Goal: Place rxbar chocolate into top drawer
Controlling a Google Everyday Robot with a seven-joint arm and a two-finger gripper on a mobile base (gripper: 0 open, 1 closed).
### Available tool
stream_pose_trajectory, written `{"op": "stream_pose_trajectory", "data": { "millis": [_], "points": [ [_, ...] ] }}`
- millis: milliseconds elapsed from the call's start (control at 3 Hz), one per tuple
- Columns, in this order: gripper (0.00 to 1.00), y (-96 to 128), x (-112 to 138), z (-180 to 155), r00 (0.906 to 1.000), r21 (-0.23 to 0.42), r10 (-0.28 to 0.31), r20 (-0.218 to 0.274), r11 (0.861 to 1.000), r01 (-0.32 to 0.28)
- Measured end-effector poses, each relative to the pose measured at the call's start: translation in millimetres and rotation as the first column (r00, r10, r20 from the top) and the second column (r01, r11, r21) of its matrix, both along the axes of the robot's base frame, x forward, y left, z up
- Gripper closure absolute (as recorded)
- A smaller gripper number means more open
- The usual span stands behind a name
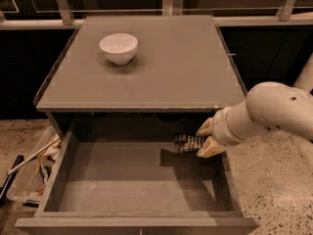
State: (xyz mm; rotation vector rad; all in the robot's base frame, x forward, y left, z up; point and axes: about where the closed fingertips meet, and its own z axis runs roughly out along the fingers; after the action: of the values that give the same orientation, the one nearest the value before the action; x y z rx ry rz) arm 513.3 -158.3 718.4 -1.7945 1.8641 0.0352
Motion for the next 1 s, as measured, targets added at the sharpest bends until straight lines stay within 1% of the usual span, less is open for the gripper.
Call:
{"op": "stream_pose_trajectory", "data": {
  "millis": [333,667,1000],
  "points": [
    [1.00,0,1,-2,1.0000,0.002,0.000,-0.002,1.000,0.000],
    [1.00,2,-3,4,0.9997,0.014,-0.018,0.015,1.000,0.017],
    [1.00,14,-16,-16,0.9992,0.074,-0.037,-0.017,0.997,0.038]
  ]
}}
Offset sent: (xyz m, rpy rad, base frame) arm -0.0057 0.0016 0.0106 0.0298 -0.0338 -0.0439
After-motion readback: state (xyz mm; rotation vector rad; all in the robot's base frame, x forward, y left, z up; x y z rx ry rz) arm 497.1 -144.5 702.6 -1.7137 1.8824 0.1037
